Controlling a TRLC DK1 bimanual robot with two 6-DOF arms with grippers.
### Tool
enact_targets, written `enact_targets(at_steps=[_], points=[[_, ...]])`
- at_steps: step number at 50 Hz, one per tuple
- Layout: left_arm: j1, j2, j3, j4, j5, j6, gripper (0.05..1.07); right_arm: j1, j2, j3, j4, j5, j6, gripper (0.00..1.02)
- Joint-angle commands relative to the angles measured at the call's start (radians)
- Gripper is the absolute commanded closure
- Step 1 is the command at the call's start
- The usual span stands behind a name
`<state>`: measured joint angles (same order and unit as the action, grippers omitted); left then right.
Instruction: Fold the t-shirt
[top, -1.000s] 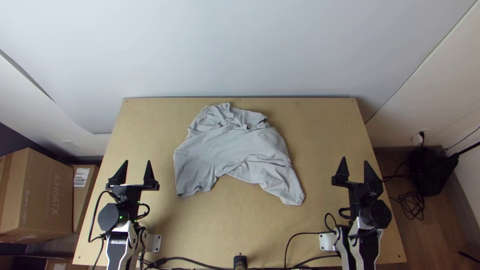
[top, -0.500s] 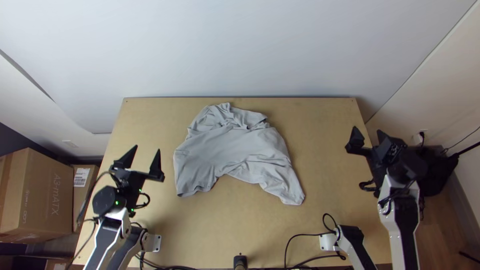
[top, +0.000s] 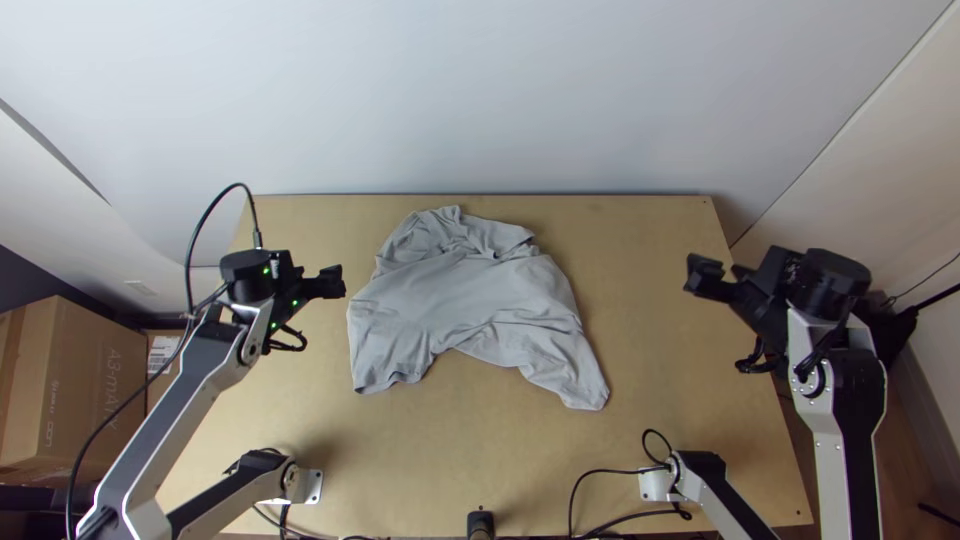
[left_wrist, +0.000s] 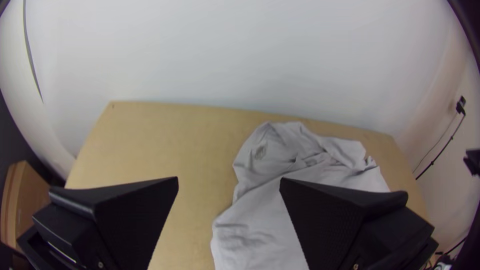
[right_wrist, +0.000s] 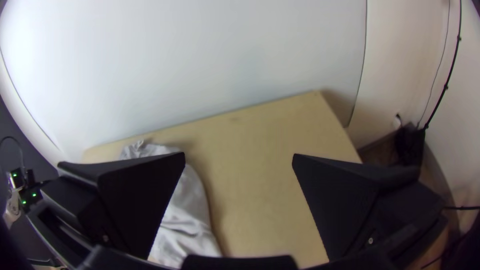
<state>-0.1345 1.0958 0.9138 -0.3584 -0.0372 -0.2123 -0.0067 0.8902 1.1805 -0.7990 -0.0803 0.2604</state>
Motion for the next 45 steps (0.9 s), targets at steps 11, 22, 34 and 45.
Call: enact_targets(at_steps=[11, 22, 34, 45], points=[[-0.007, 0.286, 0.149, -0.202, 0.065, -0.058, 0.11, 0.082, 0.016, -0.01, -0.21, -0.159, 0.246, 0.04], [-0.014, 0.395, 0.152, -0.211, 0.088, -0.032, 0.3, 0.119, 0.105, 0.027, -0.405, -0.24, 0.296, 0.04], [-0.002, 0.477, 0.134, -0.188, 0.082, 0.013, 0.3, 0.162, 0.098, 0.014, -0.419, -0.245, 0.296, 0.1], [0.006, 0.529, 0.106, -0.131, 0.072, 0.034, 0.3, 0.226, 0.081, 0.013, -0.419, -0.248, 0.341, 0.1]])
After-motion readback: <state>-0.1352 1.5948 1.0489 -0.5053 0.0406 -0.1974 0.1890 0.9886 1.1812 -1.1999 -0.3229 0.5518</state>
